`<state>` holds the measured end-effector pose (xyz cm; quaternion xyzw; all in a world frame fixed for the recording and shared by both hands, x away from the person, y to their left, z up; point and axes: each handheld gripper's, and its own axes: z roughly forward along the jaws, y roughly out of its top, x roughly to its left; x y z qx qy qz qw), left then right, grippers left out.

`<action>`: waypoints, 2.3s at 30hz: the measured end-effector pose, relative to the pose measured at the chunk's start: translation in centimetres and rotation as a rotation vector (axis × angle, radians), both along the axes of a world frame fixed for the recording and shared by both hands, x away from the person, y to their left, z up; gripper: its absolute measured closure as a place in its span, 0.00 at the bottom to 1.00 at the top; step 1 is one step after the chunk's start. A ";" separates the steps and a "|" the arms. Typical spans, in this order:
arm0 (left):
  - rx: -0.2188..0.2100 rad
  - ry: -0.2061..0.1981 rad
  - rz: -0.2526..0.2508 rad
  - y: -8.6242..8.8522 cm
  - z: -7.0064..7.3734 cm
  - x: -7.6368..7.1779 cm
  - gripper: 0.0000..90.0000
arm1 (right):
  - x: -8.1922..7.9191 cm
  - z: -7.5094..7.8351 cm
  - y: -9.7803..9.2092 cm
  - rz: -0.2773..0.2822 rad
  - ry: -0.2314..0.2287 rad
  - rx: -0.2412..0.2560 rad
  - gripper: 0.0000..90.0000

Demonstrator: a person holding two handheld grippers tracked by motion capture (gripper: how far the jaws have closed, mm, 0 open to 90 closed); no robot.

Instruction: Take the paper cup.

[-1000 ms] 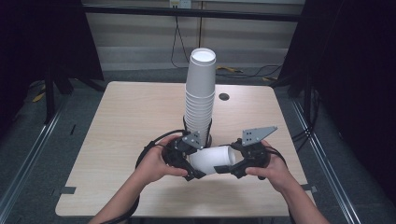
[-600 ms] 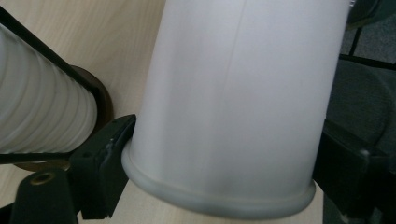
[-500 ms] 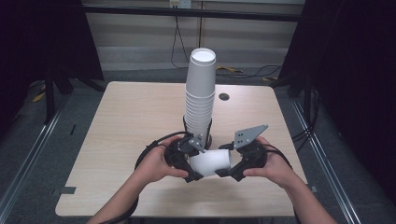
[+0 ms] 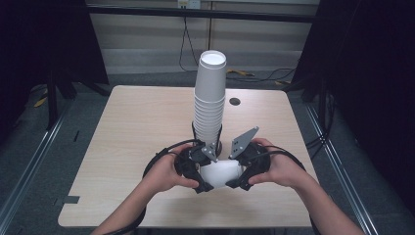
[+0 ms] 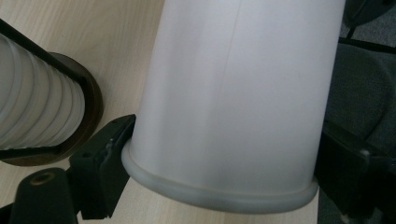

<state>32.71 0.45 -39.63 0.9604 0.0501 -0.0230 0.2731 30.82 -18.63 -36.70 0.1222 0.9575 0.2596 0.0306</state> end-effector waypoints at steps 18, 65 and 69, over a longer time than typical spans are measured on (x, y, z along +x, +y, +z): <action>0.003 -0.008 -0.011 0.1 0.4 -0.2 0.15 | -0.1 -1.1 1.3 0.031 0.033 -0.137 0.25; -0.361 0.039 0.091 3.1 0.3 1.6 0.10 | 0.2 -3.7 -3.5 -0.109 0.056 0.294 0.26; -0.364 0.067 0.091 2.8 0.1 1.8 0.01 | 0.1 -3.6 -3.4 -0.081 0.046 0.295 0.26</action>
